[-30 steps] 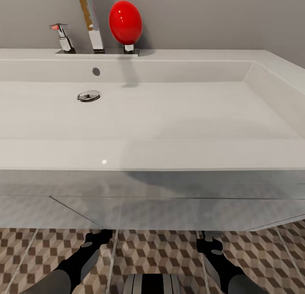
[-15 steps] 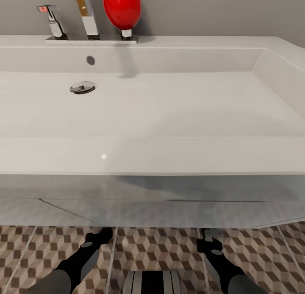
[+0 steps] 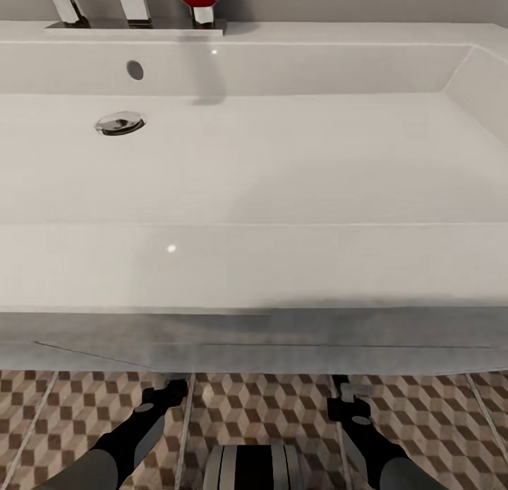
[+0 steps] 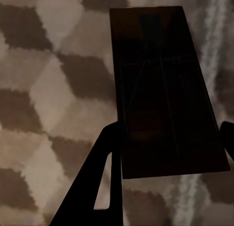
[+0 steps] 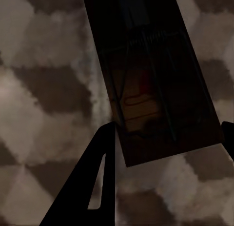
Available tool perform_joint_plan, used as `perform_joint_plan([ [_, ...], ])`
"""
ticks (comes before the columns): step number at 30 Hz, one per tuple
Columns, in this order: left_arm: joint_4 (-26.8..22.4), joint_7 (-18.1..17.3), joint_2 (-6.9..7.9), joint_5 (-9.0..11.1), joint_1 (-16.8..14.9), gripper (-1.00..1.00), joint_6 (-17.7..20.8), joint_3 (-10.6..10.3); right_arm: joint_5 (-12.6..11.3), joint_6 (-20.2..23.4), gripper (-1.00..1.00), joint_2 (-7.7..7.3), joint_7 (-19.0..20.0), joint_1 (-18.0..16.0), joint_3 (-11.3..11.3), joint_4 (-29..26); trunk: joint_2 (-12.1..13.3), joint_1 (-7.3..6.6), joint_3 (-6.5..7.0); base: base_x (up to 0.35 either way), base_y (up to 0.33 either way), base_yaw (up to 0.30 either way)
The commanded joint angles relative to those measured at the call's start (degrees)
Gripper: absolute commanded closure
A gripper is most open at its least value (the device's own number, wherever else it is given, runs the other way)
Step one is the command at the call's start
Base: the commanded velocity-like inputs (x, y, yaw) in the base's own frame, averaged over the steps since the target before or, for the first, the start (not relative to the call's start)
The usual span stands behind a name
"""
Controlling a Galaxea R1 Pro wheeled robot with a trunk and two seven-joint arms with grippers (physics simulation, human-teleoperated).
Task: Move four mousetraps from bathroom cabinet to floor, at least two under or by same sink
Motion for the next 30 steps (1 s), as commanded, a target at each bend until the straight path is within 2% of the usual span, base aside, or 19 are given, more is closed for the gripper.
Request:
perform_joint_plan([
  [1, -0.03, 0.49, 0.05, 0.40, -0.02, 1.00, -0.13, -0.49, 0.51, -0.20, 1.00, 0.05, -0.06, -0.03, -0.47, 0.05, -0.03, 0.01, -0.26, 0.000, 0.000, 0.000],
  [21, -0.33, 0.55, 0.02, 0.43, -0.02, 1.00, -0.44, -0.28, 0.51, -1.98, 1.00, 0.04, 0.42, -0.03, -0.49, 0.05, -0.04, 0.04, -0.48, 0.000, 0.000, 0.000],
  [30, -0.39, 0.58, -0.04, 0.50, -0.02, 1.00, -4.07, -0.15, 0.43, -3.79, 1.00, 0.15, 0.43, -0.03, -0.54, 0.05, -0.04, 0.04, -0.48, 0.000, 0.000, 0.000],
])
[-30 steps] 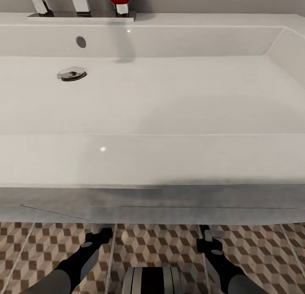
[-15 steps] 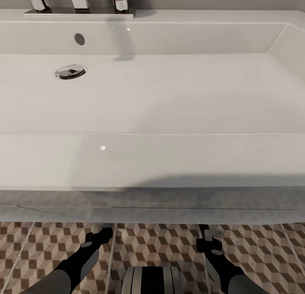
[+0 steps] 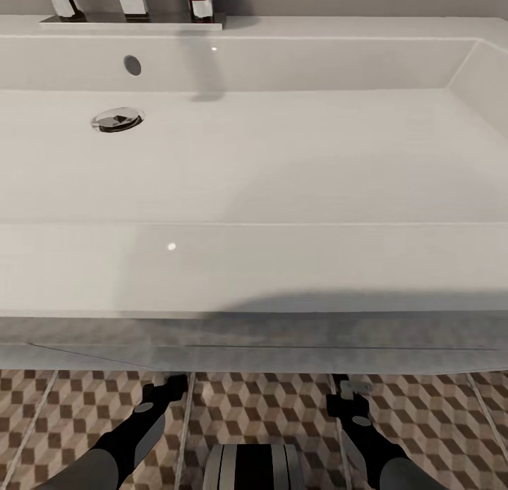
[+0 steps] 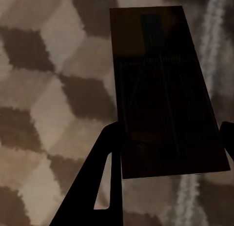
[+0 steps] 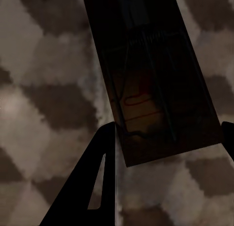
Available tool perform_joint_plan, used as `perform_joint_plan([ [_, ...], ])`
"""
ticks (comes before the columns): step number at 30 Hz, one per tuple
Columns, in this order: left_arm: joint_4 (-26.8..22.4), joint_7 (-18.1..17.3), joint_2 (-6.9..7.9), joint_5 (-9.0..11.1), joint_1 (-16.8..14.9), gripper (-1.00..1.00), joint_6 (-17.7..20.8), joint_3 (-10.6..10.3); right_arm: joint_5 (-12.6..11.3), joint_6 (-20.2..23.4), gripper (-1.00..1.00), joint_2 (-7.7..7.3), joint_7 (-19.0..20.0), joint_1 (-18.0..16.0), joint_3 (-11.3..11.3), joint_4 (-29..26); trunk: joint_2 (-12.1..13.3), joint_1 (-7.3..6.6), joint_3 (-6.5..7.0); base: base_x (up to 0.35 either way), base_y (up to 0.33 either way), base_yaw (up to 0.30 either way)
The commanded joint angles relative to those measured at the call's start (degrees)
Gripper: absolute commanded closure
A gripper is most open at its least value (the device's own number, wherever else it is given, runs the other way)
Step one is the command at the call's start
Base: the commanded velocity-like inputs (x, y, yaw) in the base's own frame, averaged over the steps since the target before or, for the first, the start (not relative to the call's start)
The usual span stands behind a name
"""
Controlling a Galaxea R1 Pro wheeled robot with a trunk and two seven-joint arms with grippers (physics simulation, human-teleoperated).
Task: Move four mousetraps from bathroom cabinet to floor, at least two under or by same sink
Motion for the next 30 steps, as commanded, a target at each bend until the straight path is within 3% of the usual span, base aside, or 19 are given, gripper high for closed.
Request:
perform_joint_plan([
  [1, -0.01, 0.50, 0.07, 0.38, -0.03, 1.00, -0.24, -0.51, 0.50, -0.24, 1.00, 0.05, -0.06, -0.03, -0.47, 0.05, -0.01, -0.01, -0.03, 0.000, 0.000, 0.000],
  [10, -0.42, 0.50, 0.05, 0.37, -0.16, 1.00, -0.28, -0.51, 0.34, -0.38, 1.00, -0.10, -0.03, -0.20, -0.48, 0.05, -0.01, -0.01, -0.03, 0.000, 0.000, 0.000],
  [30, 0.13, 0.42, -0.12, 0.37, -1.60, 1.00, -0.22, -0.51, -0.31, -0.56, 1.00, -0.14, 0.31, -4.25, -0.56, 2.09, -0.01, -0.01, -0.03, 0.000, 0.000, 0.000],
])
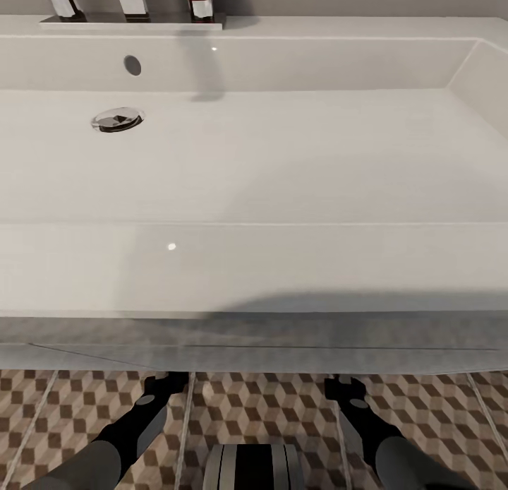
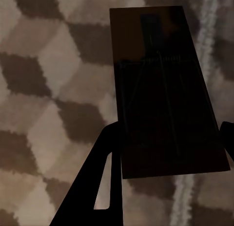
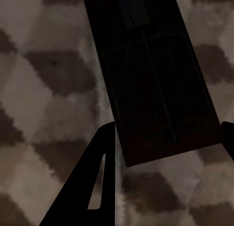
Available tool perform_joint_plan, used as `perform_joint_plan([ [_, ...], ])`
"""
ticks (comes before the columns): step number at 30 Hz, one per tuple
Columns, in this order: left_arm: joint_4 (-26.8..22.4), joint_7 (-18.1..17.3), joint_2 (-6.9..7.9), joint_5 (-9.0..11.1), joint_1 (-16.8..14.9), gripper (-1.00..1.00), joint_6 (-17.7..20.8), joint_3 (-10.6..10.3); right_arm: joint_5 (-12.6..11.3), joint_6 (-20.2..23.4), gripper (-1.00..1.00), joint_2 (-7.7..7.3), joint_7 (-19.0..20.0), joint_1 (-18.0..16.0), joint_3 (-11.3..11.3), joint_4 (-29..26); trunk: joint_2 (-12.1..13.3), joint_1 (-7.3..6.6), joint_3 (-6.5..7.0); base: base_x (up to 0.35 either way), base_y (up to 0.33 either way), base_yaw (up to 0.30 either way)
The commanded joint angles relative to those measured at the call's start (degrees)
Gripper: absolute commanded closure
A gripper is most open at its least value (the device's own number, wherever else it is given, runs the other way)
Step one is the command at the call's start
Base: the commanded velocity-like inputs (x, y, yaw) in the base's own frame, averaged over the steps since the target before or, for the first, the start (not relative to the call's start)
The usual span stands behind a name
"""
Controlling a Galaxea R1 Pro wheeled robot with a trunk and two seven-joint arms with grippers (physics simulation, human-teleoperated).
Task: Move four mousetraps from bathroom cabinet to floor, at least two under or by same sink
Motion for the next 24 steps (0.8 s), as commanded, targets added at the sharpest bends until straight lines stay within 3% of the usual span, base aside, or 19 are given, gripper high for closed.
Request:
perform_joint_plan([
  [1, -0.03, 0.50, 0.05, 0.36, -0.03, 1.00, -0.17, -0.51, 0.46, -0.24, 1.00, 0.05, -0.01, -0.16, -0.47, 0.24, -0.01, -0.01, -0.03, 0.000, 0.000, 0.000],
  [24, 1.22, 0.41, -1.14, 0.60, 0.49, 1.00, -0.08, -0.52, 0.39, -0.39, 1.00, 0.05, 0.78, -0.38, -0.63, 0.61, -0.01, -0.01, -0.03, 0.000, 0.000, 0.000],
])
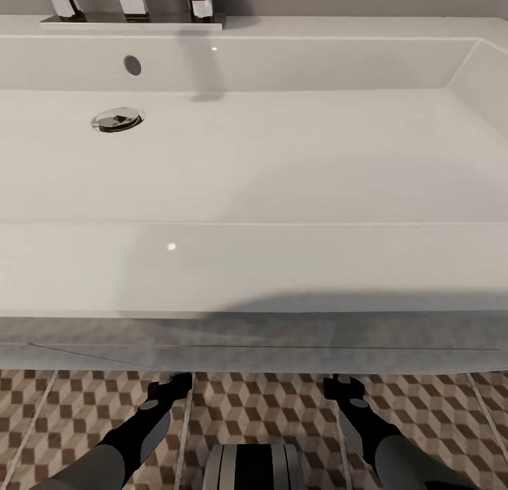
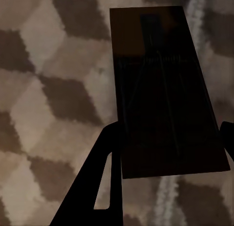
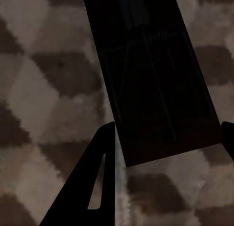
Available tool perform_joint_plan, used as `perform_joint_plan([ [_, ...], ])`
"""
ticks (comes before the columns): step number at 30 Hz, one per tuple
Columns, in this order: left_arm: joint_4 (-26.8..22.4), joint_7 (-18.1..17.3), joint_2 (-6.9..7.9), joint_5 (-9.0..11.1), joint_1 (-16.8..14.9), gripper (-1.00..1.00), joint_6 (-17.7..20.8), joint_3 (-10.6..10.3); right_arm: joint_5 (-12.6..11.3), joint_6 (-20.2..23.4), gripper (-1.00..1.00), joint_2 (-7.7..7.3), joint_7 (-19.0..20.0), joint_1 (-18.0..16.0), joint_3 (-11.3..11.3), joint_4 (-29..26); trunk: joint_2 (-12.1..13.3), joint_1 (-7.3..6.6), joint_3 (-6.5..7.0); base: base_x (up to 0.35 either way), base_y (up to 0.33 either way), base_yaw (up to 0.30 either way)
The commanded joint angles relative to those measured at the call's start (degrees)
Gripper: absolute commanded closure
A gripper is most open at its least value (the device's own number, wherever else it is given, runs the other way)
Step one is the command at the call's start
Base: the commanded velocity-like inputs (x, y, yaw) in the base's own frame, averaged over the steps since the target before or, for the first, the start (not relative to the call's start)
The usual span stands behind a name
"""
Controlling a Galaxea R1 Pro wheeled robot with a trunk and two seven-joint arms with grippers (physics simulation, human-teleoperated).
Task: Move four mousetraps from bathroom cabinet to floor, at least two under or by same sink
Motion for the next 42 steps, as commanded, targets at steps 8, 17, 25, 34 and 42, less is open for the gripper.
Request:
perform_joint_plan([
  [8, 0.02, 0.49, -0.04, 0.26, -0.02, 1.00, -0.16, -0.54, 0.50, -0.20, 1.00, 0.05, -0.05, -0.03, -0.48, 0.09, -0.01, -0.01, -0.03, 0.000, 0.000, 0.000],
  [17, 0.78, 0.41, -0.97, 0.28, -0.02, 1.00, -0.10, -0.57, 0.53, -0.20, 1.00, 0.05, -0.05, -0.03, -0.48, 0.10, -0.01, -0.01, -0.03, 0.000, 0.000, 0.000],
  [25, 1.21, 0.40, -1.44, 0.23, -0.02, 1.00, -0.08, -0.66, 0.46, -0.15, 1.00, 0.05, 1.42, -0.03, -0.48, 0.10, -0.01, -0.01, -0.03, 0.000, 0.000, 0.000],
  [34, 1.25, 0.40, -1.48, 0.20, -0.02, 1.00, -0.08, -0.67, 0.44, 0.08, 1.00, -0.03, 2.83, -0.03, -0.48, 0.10, -0.01, -0.01, -0.03, 0.000, 0.000, 0.000],
  [42, 1.25, 0.32, -1.48, 0.18, -0.02, 1.00, -0.11, -0.67, 0.44, 0.19, 1.00, -0.05, 2.93, -0.03, -0.49, 0.10, -0.01, -0.01, -0.03, 0.000, 0.000, 0.000],
])
